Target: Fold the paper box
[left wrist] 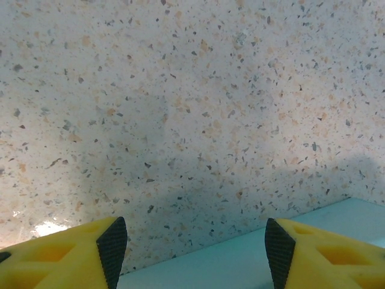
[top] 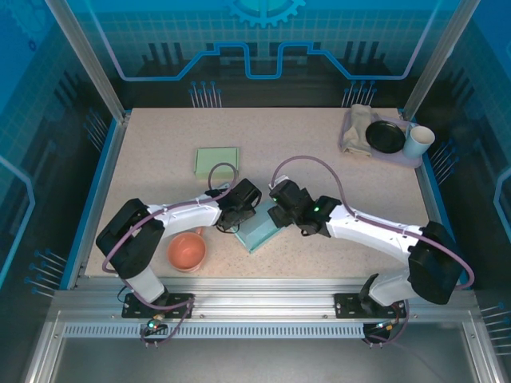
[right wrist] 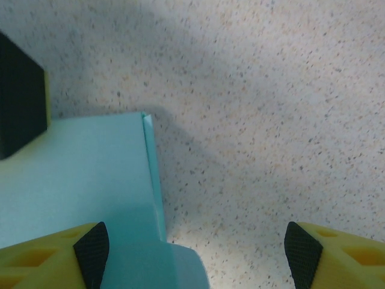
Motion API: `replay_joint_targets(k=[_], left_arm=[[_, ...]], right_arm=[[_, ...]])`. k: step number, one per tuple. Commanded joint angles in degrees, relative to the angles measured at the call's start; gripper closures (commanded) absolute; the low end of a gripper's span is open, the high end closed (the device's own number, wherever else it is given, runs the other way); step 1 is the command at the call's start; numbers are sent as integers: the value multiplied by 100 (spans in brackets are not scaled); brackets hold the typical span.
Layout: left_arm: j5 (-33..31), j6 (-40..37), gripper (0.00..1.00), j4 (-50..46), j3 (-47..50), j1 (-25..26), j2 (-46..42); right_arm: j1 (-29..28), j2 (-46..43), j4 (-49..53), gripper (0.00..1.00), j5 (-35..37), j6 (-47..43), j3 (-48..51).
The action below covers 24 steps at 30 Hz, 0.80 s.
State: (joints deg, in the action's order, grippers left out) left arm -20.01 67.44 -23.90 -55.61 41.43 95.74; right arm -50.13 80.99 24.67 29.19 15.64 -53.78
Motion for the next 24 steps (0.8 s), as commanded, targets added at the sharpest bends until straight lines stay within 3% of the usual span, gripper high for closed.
replay_joint_targets(k=[1,8,12,17,24], left_arm=[[-277,-46,33,-353,-183,41,-35],[-390,-36,27,-752,84,95,-864],[-729,89,25,-1036,285,549,-1232],[-794,433,25,-1088,583,986,-1168],[-658,586,26,-524,870,1034,-749]], right_arm=[[-227,168,12,20,343,194,87],[-323,672,-303,20,273,522,307],[-322,959,-527,20,207,791,307],[-277,1161,-667,24,156,1099,296],[61,888,-1035,25,-230,1407,743]])
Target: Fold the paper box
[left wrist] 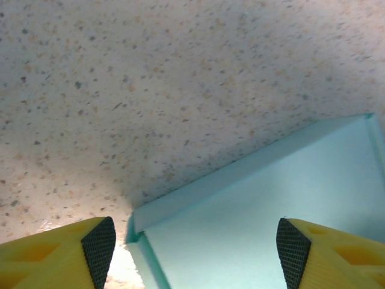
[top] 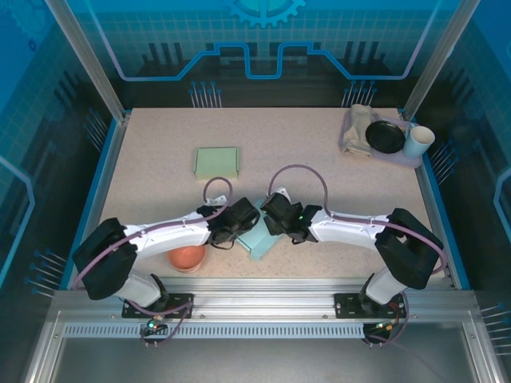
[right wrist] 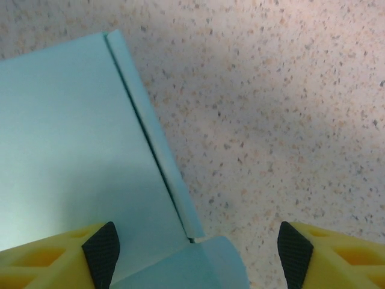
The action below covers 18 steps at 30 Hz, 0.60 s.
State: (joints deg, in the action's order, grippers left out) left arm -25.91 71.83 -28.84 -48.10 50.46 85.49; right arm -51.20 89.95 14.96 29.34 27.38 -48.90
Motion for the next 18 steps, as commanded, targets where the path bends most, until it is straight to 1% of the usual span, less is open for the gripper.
replay_joint_targets(k=[1,5,8,10,13,16,18], left_arm=[[-40,137,26,40,80,131,374],[76,131,27,366,-78,126,781],[87,44,29,536,-387,73,1219],[71,-92,30,506,-713,-67,1563],[141,-507,31,783,-1011,-297,1865],[7,-1026,31,880,-1359,-374,2059],[-57,-1333,32,890,-1543,-376,2167]], right_arm=[[227,-98,-137,26,-366,278,366],[441,-627,-505,27,-835,563,896],[471,-1004,-635,28,-957,646,1170],[488,-1232,-601,28,-1009,646,1259],[610,-1612,-518,28,-1089,566,1339],[1093,-1832,-418,28,-1565,497,1327],[1326,-1910,-367,28,-1745,527,1313]])
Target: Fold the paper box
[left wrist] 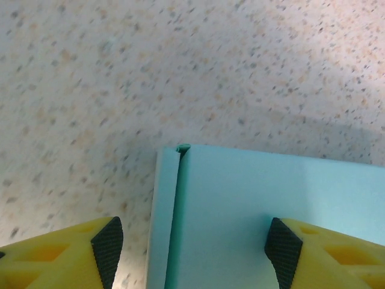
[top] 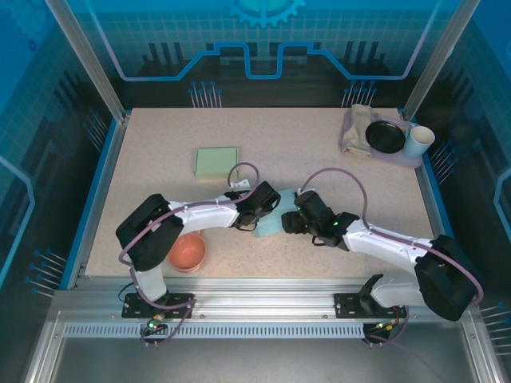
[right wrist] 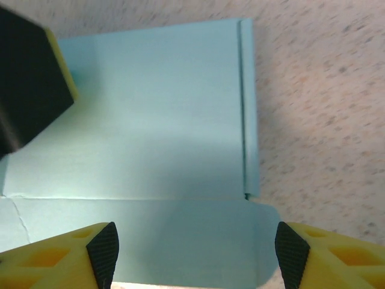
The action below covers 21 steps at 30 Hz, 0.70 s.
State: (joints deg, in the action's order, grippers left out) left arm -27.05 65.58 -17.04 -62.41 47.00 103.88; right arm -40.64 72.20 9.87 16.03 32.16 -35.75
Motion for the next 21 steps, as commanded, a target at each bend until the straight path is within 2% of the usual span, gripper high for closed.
replay_joint_targets(k=[1,5,9,12,15,21], left_arm=[[19,-831,32,-270,-170,-33,367],[30,-1233,32,-34,-144,-73,422],[89,-1301,32,61,-50,-129,458],[205,-1334,32,188,1,-169,500],[308,-1406,32,225,-7,-200,541],[601,-1867,33,502,118,-309,509]], right_arm=[[333,-153,158,27,-424,54,-14],[563,-158,544,24,-421,-61,-249],[1131,-195,876,25,-680,-317,-681],[1563,-101,540,28,-1306,-406,-691],[1648,154,5,31,-1720,-527,-669],[1664,990,-279,35,-1873,-823,-1048]])
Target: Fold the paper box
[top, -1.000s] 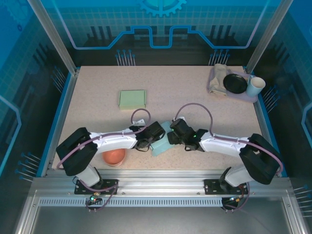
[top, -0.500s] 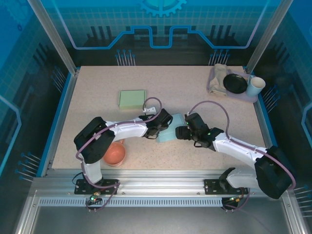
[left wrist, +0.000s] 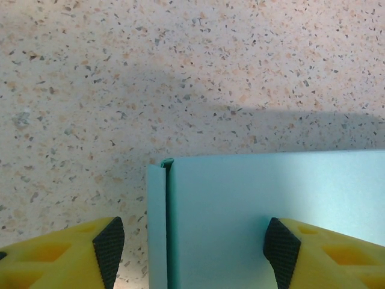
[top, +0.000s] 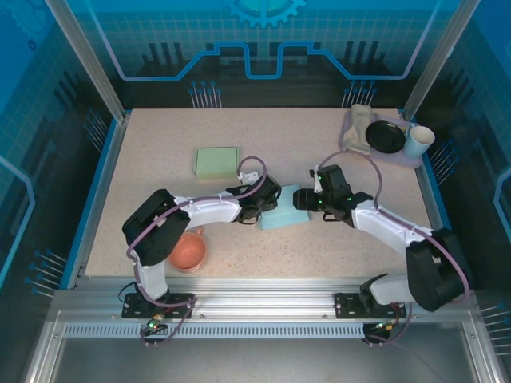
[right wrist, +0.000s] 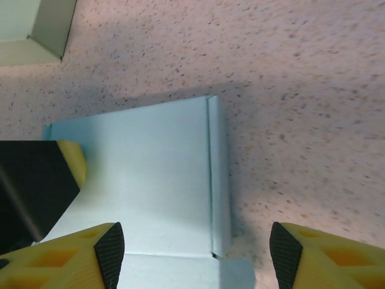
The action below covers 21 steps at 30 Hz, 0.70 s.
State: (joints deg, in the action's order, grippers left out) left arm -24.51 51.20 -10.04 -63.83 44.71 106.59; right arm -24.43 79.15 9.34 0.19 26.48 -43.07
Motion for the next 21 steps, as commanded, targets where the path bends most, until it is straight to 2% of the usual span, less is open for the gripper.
replay_joint_targets(k=[1,7,14,18,21], left_arm=[[396,-524,32,-114,321,-113,210],[979,-1244,32,576,608,-335,186],[1136,-1963,33,722,483,-415,308],[1078,-1680,29,370,272,-512,286],[743,-936,13,-280,48,-520,116]], right_arm=[[49,439,-187,36,-293,-282,-401],[77,801,-36,42,-104,-304,-479],[108,1153,41,46,67,-90,-343],[122,1080,-135,50,-30,249,-98],[121,798,-394,54,158,498,261]])
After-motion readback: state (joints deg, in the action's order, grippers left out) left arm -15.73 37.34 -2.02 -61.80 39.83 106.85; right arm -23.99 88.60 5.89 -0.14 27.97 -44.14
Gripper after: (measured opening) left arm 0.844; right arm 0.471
